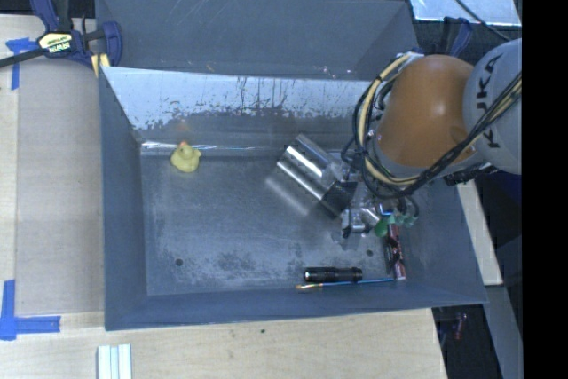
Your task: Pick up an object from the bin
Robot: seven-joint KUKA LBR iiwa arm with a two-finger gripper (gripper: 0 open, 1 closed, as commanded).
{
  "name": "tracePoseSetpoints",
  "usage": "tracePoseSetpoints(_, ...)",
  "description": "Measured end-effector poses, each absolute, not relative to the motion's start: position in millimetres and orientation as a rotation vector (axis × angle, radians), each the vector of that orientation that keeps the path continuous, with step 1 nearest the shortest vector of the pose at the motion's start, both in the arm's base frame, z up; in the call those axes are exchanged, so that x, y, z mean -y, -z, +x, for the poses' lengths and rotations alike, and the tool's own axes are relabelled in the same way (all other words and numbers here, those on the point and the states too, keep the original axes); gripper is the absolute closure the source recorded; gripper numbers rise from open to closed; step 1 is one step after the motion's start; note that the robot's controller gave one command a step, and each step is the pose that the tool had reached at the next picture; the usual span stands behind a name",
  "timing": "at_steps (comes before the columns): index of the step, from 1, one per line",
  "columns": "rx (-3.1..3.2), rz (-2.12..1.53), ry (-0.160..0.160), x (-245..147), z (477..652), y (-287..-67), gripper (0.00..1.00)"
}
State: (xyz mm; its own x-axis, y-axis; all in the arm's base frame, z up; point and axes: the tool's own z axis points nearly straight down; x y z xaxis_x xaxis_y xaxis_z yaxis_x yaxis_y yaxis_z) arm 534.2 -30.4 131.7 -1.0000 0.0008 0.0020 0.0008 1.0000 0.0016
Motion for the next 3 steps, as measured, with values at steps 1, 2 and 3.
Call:
tracePoseSetpoints(1, 3.144, 0.001, 0.001, 30.6, 535.2, -134.4, 0.00)
tracePoseSetpoints(2, 3.152, -0.073, 0.006, 56.4, 532.2, -124.2, 0.00)
tracePoseSetpoints(3, 3.152, -0.237, 0.009, 100.5, 514.4, -121.9, 0.00)
